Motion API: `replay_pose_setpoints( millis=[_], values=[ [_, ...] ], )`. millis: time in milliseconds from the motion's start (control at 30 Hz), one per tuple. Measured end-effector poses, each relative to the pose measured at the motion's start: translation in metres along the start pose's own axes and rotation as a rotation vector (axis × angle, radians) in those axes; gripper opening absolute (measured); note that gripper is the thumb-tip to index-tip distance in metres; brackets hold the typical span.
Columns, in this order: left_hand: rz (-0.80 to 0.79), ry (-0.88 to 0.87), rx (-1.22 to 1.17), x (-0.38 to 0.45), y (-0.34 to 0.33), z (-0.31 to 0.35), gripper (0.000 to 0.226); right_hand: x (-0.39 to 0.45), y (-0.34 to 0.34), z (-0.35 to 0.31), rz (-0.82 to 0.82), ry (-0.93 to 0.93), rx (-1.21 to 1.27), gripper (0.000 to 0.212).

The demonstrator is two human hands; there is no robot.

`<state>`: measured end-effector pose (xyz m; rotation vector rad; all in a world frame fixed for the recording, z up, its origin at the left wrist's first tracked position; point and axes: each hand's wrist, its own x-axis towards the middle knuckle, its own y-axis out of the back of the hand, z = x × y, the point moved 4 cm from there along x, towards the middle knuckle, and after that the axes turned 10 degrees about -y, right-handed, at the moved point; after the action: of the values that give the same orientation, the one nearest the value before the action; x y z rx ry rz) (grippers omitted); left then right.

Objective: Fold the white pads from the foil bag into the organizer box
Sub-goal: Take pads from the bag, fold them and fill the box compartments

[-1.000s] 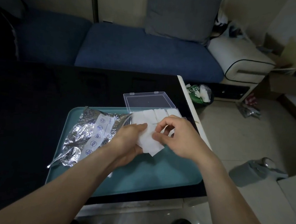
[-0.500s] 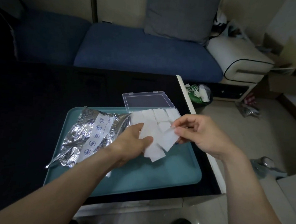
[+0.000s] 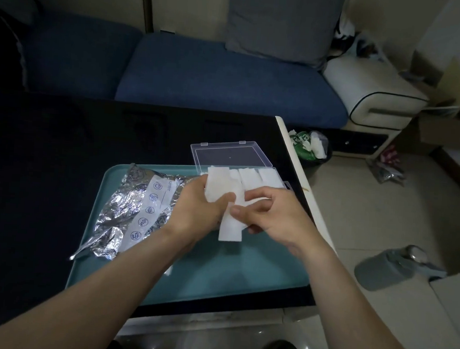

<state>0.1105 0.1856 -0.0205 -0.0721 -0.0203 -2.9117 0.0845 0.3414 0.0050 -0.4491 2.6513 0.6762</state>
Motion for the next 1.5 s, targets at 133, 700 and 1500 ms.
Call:
replay_pose_setpoints(
  millis=[133, 700, 1500],
  values=[
    [0.044, 0.065, -0.139, -0.004, -0.004, 0.007, 0.015, -0.001, 0.008, -0.002, -0.008, -0.024, 0.136, 0.023],
    [0.055, 0.046, -0.036, -0.005, -0.004, 0.009, 0.021, 0.000, -0.002, -0.005, 0.077, 0.058, 0.246, 0.014],
    [-0.392, 0.379, -0.502, -0.018, -0.024, 0.025, 0.017, -0.007, -0.021, -0.016, -0.061, 0.516, -0.292, 0.100]
  ],
)
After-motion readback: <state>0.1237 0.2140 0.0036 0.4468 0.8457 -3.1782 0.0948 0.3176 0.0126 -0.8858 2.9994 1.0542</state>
